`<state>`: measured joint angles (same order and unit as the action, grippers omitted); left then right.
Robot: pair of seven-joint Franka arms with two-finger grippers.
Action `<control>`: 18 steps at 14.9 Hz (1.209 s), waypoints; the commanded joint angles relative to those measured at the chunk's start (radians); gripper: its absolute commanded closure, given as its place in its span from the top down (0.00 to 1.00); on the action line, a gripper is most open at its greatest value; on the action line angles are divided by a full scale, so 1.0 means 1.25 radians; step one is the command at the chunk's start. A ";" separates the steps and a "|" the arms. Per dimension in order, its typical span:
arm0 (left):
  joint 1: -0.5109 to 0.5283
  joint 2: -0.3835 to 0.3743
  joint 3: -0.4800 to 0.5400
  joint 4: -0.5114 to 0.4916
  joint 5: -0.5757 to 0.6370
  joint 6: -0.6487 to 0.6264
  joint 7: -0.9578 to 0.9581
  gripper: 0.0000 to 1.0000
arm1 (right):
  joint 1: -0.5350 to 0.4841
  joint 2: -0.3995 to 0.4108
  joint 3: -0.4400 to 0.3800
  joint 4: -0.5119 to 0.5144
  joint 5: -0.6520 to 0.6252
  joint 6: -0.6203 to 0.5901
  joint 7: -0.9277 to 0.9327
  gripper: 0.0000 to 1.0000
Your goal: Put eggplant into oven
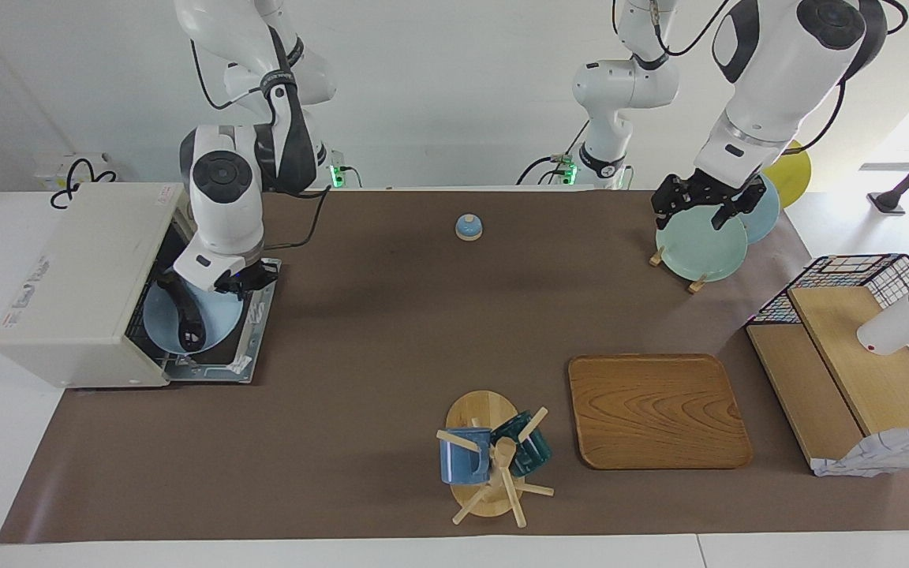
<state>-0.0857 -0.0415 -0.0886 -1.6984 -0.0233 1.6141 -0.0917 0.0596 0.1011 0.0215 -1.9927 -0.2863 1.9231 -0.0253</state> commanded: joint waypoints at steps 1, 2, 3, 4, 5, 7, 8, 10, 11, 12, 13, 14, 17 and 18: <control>0.001 -0.016 0.002 -0.012 0.016 0.003 0.001 1.00 | -0.038 -0.035 0.013 -0.056 -0.009 0.013 -0.023 0.00; 0.001 -0.016 0.001 -0.012 0.016 0.003 0.001 1.00 | -0.048 -0.044 0.013 -0.066 -0.009 0.010 -0.025 0.00; 0.001 -0.016 0.001 -0.012 0.016 0.001 0.001 1.00 | -0.061 -0.062 0.013 -0.087 -0.009 0.011 -0.032 0.00; 0.001 -0.016 0.002 -0.012 0.016 -0.002 0.001 1.00 | -0.070 -0.078 0.013 -0.106 -0.009 0.017 -0.047 0.00; -0.001 -0.016 0.001 -0.012 0.016 0.000 0.001 1.00 | -0.080 -0.083 0.013 -0.115 -0.005 0.019 -0.052 0.00; 0.000 -0.016 0.001 -0.012 0.016 0.000 0.001 1.00 | -0.082 -0.085 0.015 -0.126 -0.004 0.026 -0.051 0.00; 0.000 -0.016 0.001 -0.012 0.016 0.000 0.001 1.00 | -0.083 -0.085 0.015 -0.126 -0.004 0.031 -0.051 0.00; 0.000 -0.016 0.001 -0.013 0.016 0.003 0.001 1.00 | -0.098 -0.085 0.015 -0.128 -0.003 0.036 -0.064 0.01; 0.001 -0.016 0.002 -0.013 0.016 0.002 0.001 1.00 | -0.111 -0.085 0.015 -0.131 0.001 0.038 -0.077 0.01; 0.001 -0.016 0.002 -0.013 0.016 0.002 0.001 1.00 | -0.116 -0.085 0.015 -0.132 0.019 0.048 -0.088 0.03; 0.001 -0.016 0.002 -0.013 0.016 0.002 0.001 1.00 | -0.116 -0.085 0.015 -0.135 0.029 0.057 -0.100 0.12; 0.001 -0.016 0.002 -0.013 0.016 0.002 0.002 1.00 | -0.116 -0.085 0.015 -0.135 0.030 0.059 -0.100 0.22; 0.004 -0.016 0.006 -0.013 0.016 0.001 0.003 1.00 | -0.116 -0.082 0.015 -0.135 0.030 0.091 -0.104 0.22; 0.002 -0.016 0.005 -0.013 0.016 0.001 0.003 1.00 | -0.114 -0.081 0.015 -0.135 0.031 0.091 -0.102 0.22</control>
<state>-0.0849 -0.0415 -0.0836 -1.6984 -0.0229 1.6141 -0.0917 -0.0648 0.0173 0.0266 -2.1376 -0.2738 2.0104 -0.1242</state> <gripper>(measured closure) 0.000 0.780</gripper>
